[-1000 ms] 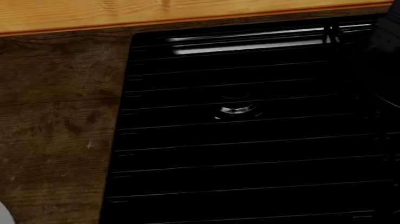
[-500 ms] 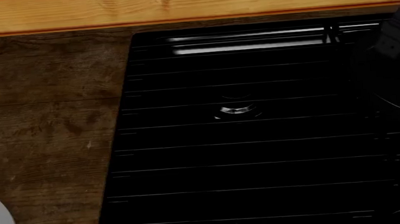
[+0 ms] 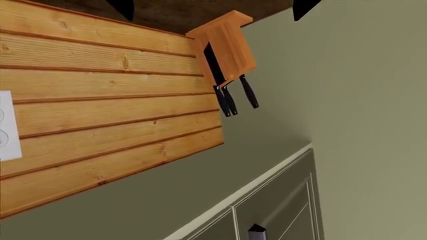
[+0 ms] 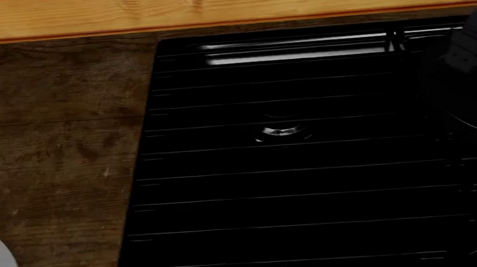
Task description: Pick the broccoli from the pan and place it on the plate.
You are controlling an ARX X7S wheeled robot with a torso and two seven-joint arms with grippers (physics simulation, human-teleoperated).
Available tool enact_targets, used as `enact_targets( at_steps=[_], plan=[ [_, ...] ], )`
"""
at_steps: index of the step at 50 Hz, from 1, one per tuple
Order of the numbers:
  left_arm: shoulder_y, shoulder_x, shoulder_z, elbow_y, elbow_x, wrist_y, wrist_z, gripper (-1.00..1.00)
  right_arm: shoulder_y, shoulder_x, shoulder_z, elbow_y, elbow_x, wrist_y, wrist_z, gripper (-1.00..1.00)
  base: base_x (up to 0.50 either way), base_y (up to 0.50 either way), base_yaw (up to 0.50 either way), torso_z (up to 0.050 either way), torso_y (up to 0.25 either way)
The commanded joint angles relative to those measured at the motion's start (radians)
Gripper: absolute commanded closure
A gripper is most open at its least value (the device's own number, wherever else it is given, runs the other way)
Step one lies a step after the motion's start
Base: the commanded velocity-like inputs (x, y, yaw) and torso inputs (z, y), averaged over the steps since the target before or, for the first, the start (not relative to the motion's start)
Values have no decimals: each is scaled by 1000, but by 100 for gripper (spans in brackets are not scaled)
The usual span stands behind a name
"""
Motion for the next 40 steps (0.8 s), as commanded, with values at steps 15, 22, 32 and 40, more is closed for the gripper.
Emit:
enact_targets(
  at_steps=[15, 22, 32, 40],
  plan=[
    [11, 45, -64, 8, 14, -26, 67, -100, -115, 102, 63, -590, 158, 235, 183, 100, 0, 0, 0, 0, 0],
    [24, 53, -97, 8, -12, -26, 66, -100, -139, 109, 79, -828, 258, 322, 247, 100, 0, 0, 0, 0, 0],
    [40, 63, -125, 8, -29, -26, 65, -100, -173, 70, 63, -1079, 378, 394, 281, 100, 0, 0, 0, 0, 0],
    [31, 74, -109, 8, -34, -26, 59, -100, -227, 23, 32, -1267, 464, 419, 276, 100, 0, 0, 0, 0, 0]
  ],
)
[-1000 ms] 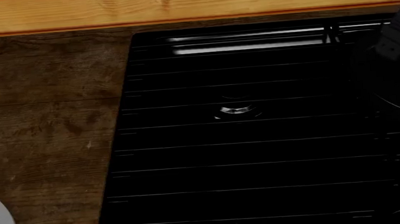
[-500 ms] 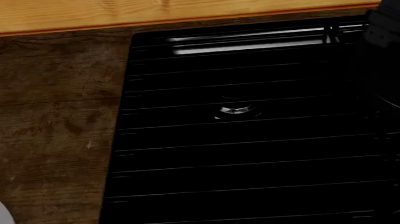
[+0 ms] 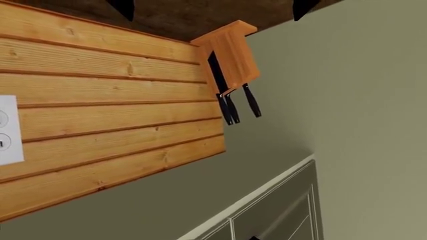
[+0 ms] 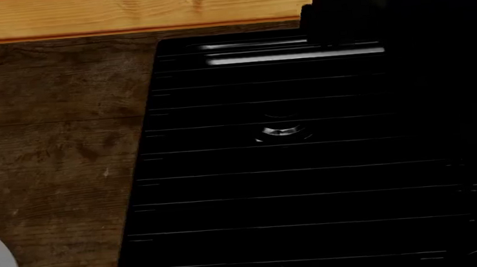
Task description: Pick the broccoli from the pan and place it on the plate.
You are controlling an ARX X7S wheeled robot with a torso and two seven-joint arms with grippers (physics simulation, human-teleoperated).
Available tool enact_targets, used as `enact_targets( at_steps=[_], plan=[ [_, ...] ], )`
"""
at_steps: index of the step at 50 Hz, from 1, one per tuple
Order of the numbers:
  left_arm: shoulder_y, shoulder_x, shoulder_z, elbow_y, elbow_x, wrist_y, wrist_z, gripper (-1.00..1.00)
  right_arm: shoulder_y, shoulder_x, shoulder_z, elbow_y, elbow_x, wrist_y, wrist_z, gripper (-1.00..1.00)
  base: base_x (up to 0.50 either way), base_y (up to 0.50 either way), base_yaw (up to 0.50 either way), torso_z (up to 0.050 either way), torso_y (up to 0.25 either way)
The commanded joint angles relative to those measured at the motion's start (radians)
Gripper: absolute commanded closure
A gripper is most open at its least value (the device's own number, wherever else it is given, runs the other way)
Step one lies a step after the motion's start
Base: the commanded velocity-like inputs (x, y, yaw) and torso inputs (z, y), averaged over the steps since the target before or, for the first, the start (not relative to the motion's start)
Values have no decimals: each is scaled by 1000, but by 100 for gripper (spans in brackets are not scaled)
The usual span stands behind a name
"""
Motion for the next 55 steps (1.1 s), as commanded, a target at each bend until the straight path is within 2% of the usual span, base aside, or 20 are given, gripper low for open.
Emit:
enact_targets(
  at_steps=[1, 16, 27, 39, 45, 55],
  plan=[
    [1, 16, -2, 0, -12, -1, -4, -100, -62, -52, -28, -287, 111, 70, 9, 100, 0, 0, 0, 0, 0],
    [42, 27, -76, 0, -25, -1, 26, -100, -84, -204, -122, -429, 166, 75, 38, 100, 0, 0, 0, 0, 0],
    [116, 32, -205, 0, -69, -1, 48, -100, -88, -402, -256, -376, 90, 37, -51, 100, 0, 0, 0, 0, 0],
    [177, 49, -300, 0, -63, -1, 99, -100, -77, -525, -374, -298, 49, -10, -102, 100, 0, 0, 0, 0, 0],
    [219, 64, -377, 0, -46, -1, 160, -100, 1, -533, -539, -264, 117, -138, -78, 100, 0, 0, 0, 0, 0],
    [263, 88, -455, 0, -6, -1, 247, -100, 194, -534, -884, -249, 286, -468, -42, 100, 0, 0, 0, 0, 0]
  ],
)
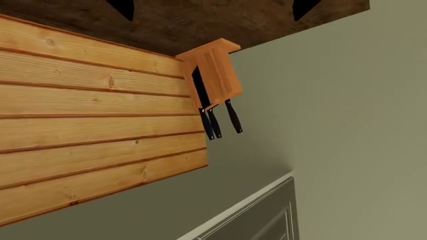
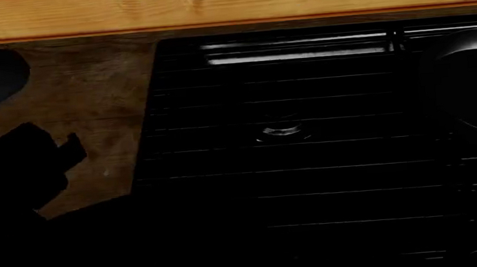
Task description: Pick the broccoli from the pan and place it on the plate.
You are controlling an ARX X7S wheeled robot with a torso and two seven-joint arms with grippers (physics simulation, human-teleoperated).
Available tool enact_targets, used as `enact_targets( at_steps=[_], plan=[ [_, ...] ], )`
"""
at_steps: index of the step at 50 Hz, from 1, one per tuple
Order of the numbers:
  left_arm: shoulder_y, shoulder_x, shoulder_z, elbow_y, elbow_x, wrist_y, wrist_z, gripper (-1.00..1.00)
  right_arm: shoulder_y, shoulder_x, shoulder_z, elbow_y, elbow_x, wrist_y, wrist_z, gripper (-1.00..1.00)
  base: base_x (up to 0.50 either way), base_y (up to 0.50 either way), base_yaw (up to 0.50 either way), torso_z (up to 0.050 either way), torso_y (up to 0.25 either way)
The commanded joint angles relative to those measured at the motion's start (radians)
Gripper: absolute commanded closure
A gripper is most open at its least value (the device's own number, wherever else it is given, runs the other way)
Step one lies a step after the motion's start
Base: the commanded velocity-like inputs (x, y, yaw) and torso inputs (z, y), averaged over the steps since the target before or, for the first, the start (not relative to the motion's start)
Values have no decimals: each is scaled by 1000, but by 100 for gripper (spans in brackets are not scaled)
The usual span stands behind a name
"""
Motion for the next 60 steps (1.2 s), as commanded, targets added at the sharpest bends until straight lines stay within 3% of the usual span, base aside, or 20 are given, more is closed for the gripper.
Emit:
enact_targets(
  at_steps=[1, 8, 12, 35, 54, 60],
  plan=[
    [58, 24, -101, 0, 30, 0, 88, -100, 173, -28, -324, 18, 117, -287, 4, 100, 0, 0, 0, 0, 0],
    [57, 33, -98, 0, 38, 0, 96, -100, 313, -29, -563, -28, 215, -533, 8, 100, 0, 0, 0, 0, 0],
    [54, 34, -91, 0, 38, 0, 94, -100, 326, -29, -625, -47, 226, -585, 8, 100, 0, 0, 0, 0, 0],
    [39, 42, -37, 0, 62, 0, 82, -100, 195, -29, -636, -8, 159, -501, -26, 100, 0, 0, 0, 0, 0],
    [83, 66, -136, 0, 67, 0, 155, -100, 136, -29, -633, 8, 128, -461, -38, 100, 0, 0, 0, 0, 0],
    [77, 67, -120, 0, 79, 0, 159, -100, 117, -29, -634, 26, 122, -451, -52, 100, 0, 0, 0, 0, 0]
  ],
)
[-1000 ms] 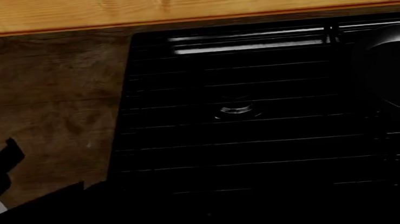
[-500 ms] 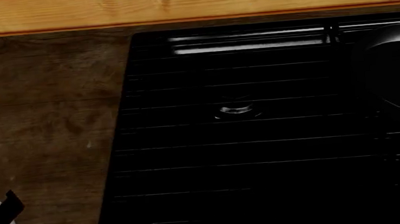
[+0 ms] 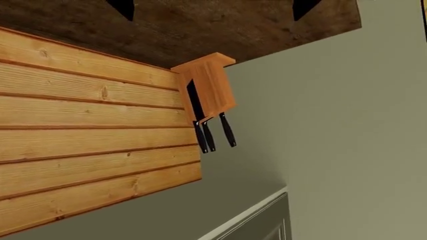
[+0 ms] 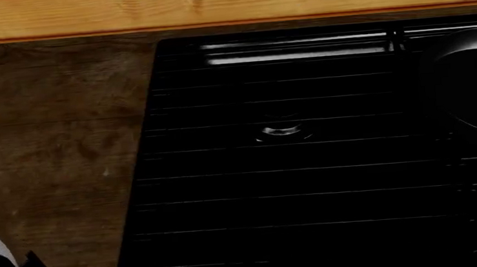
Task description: Pick the broccoli from the pan and place it on the plate.
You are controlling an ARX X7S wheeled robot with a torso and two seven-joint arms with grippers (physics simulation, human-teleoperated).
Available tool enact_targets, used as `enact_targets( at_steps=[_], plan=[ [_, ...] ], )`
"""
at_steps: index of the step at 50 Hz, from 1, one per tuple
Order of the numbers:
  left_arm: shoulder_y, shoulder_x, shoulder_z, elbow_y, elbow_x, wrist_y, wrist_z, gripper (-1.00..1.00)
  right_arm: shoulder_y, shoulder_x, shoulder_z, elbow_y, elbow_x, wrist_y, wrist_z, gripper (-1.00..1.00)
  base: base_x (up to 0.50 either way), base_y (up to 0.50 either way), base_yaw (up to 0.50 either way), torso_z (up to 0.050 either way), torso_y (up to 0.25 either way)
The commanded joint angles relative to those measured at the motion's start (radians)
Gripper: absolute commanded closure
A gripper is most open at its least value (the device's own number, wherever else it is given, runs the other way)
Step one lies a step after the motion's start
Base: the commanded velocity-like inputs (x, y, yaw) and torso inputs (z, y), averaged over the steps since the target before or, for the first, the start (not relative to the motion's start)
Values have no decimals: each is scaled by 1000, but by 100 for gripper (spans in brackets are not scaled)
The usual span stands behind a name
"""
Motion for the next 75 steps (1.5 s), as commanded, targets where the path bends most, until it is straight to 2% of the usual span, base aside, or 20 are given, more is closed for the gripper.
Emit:
enact_targets(
  at_steps=[1, 9, 23, 24, 35, 48, 75],
  plan=[
    [2, 8, -8, 0, 12, 0, 21, -100, -38, -1, 6, 32, -48, 38, -33, 100, 0, 0, 0, 0, 0],
    [-6, 12, 24, 0, 30, 0, 17, -100, -71, -1, 7, 47, -65, 62, -42, 100, 0, 0, 0, 0, 0],
    [16, 24, -15, 0, 24, 0, 36, -100, -93, -1, 9, 57, -67, 75, -51, 100, 1, 1, 1, 0, 0],
    [17, 24, -17, 0, 25, 0, 38, -100, -91, -1, 9, 60, -64, 74, -54, -100, 10, 0, 3, 0, 0],
    [11, 25, -2, 0, 14, 0, 19, -100, -77, -1, 8, 47, -32, 54, -55, -100, 0, 0, 0, 0, -1],
    [29, 40, -39, 0, 3, 0, 44, -100, -26, -1, 9, -4, -29, 34, -20, -100, 1, 0, 0, 0, 0],
    [59, 69, -218, 0, -53, 0, 159, -100, 194, 15, 53, -257, 49, -32, 250, -100, 0, 0, 0, 0, 0]
  ],
)
